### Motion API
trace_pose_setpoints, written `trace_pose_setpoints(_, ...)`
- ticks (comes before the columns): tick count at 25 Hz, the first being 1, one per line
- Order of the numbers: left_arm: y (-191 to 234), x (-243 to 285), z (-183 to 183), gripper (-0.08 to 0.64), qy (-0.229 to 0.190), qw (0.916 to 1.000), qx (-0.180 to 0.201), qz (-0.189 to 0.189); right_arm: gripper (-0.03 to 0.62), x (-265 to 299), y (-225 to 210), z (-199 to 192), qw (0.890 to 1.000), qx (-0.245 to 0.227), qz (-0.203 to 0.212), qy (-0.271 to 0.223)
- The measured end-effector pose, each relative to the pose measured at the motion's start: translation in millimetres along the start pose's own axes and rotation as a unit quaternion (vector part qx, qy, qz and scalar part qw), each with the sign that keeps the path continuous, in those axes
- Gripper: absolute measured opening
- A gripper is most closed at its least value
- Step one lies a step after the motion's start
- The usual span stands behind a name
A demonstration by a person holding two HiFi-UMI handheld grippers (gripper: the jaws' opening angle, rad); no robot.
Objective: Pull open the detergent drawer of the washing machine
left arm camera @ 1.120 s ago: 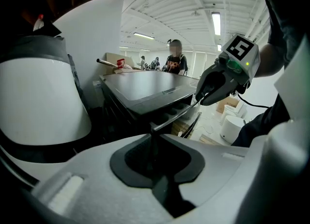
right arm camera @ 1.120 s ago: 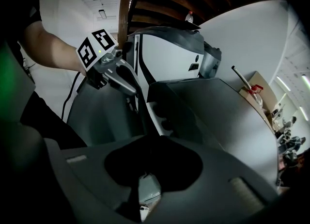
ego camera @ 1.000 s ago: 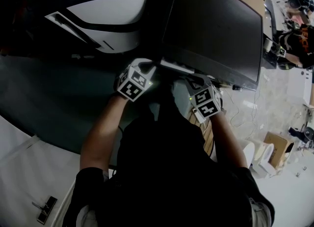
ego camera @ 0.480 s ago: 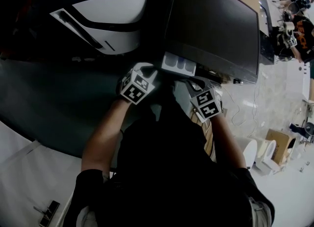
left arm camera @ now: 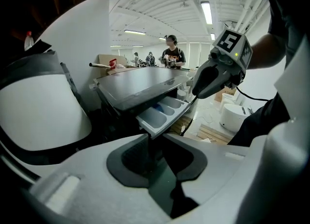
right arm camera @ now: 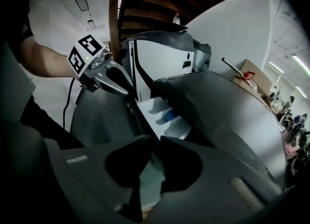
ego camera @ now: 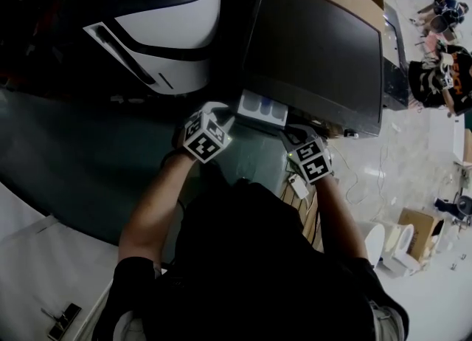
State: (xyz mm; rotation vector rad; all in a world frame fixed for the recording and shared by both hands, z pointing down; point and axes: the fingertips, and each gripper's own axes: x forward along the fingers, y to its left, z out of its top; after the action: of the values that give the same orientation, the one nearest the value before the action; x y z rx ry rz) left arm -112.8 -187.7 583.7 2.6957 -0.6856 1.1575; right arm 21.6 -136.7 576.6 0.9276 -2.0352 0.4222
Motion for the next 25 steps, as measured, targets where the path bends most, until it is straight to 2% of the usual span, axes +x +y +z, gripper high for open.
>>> trace_pose_setpoints(2, -2.5, 3.4, 0.7, 0.123, 0.003, 1.0, 0.0, 0.003, 0.081, 0.7, 3.7, -1.1, 1.0, -0.006, 0.008, -0.008)
trace_pose_setpoints(5, -2.6, 0.6, 6.7, 0.124, 0.01, 0.9998, -0.001, 0.017, 0.117, 1.1, 8.0, -1.8, 1.0, -0.013, 0.015, -0.021)
trace_pose_setpoints(10, -13.3, -4.3, 9.0, 0.115, 0.023, 0.9991, -0.017, 0.032, 0.118, -9.2, 17.3, -9.6, 0.999, -0.034, 0.036, -0.021)
trace_pose_setpoints(18, -40.8, -18.9, -6.1, 0.115, 0.039, 0.9979, -0.035, 0.039, 0.118, -24.3, 44.0, -25.4, 0.997, -0.003, 0.069, -0.041)
trace_pose_setpoints(25, -57.0, -25.6, -18.4, 0.115, 0.053, 0.9966, -0.048, 0.043, 0.118, -31.1, 58.7, -34.7, 0.995, 0.001, 0.086, -0.041)
